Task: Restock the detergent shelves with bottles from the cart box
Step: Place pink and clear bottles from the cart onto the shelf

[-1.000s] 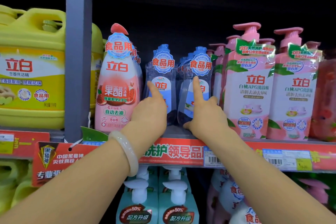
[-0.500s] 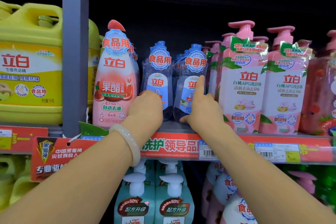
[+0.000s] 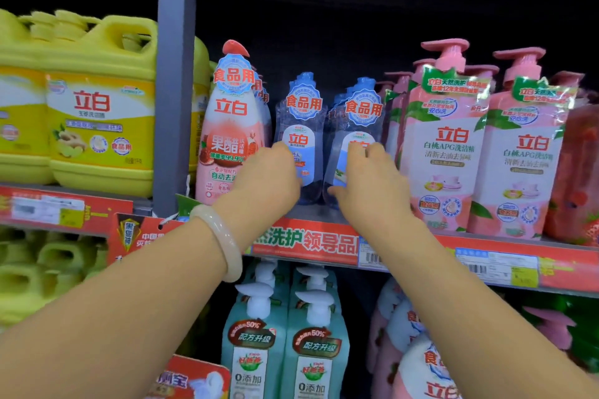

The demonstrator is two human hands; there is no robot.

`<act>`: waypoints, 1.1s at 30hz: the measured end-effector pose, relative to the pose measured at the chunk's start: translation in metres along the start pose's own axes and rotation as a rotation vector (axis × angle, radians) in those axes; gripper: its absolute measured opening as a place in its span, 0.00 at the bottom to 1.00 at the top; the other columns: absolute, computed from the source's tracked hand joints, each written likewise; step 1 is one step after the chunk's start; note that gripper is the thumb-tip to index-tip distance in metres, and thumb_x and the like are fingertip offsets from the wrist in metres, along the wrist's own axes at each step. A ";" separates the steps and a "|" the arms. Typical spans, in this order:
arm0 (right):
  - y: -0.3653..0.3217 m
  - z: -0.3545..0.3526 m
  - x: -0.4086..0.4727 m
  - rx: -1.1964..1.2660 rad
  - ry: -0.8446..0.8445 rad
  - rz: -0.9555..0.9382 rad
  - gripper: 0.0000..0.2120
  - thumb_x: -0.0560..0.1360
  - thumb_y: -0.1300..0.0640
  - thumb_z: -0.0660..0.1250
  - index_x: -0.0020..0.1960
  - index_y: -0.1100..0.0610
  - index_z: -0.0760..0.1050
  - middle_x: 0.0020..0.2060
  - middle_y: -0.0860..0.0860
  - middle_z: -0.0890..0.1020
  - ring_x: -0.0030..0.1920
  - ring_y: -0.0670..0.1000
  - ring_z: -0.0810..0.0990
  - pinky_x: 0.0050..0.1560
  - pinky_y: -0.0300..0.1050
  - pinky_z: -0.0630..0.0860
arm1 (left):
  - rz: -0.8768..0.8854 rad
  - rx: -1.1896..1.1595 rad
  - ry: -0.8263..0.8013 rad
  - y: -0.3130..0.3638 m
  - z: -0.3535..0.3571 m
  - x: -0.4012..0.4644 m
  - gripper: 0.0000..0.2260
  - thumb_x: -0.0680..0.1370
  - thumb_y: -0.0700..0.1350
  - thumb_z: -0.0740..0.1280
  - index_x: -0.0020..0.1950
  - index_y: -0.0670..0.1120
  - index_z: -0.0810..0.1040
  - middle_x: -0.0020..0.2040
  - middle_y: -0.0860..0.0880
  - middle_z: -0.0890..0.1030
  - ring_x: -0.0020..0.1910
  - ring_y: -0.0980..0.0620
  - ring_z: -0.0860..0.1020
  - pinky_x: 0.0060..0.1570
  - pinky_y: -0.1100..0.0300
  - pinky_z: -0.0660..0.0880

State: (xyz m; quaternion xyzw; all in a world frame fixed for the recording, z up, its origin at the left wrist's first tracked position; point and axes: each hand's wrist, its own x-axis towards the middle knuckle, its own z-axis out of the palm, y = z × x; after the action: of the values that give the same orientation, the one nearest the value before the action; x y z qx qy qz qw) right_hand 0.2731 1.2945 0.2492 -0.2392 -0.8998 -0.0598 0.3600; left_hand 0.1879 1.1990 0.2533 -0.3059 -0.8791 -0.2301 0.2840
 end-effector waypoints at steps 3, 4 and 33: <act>-0.030 -0.013 -0.023 0.140 0.115 -0.207 0.21 0.76 0.54 0.64 0.66 0.58 0.64 0.62 0.55 0.67 0.63 0.58 0.67 0.46 0.51 0.68 | 0.017 -0.040 0.108 -0.015 -0.026 -0.032 0.17 0.77 0.49 0.66 0.62 0.42 0.71 0.59 0.41 0.78 0.57 0.40 0.76 0.52 0.52 0.73; -0.043 -0.013 -0.030 0.175 0.114 -0.258 0.19 0.76 0.57 0.64 0.65 0.57 0.65 0.62 0.55 0.67 0.62 0.59 0.67 0.44 0.49 0.65 | 0.025 -0.013 0.146 -0.024 -0.034 -0.044 0.17 0.77 0.49 0.66 0.63 0.43 0.71 0.59 0.42 0.78 0.58 0.41 0.76 0.54 0.50 0.73; -0.662 0.083 -0.391 0.319 -0.801 -1.223 0.19 0.74 0.55 0.66 0.62 0.59 0.67 0.62 0.59 0.71 0.66 0.59 0.69 0.62 0.52 0.69 | -1.036 0.728 -0.635 -0.569 -0.246 -0.528 0.20 0.77 0.45 0.65 0.67 0.44 0.66 0.67 0.43 0.68 0.68 0.42 0.66 0.64 0.48 0.67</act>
State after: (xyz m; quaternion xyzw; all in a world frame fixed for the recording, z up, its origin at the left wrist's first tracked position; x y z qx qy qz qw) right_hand 0.1532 0.5852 -0.0334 0.3555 -0.9322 -0.0267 -0.0625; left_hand 0.2400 0.4387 -0.0358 0.2137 -0.9730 0.0731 -0.0477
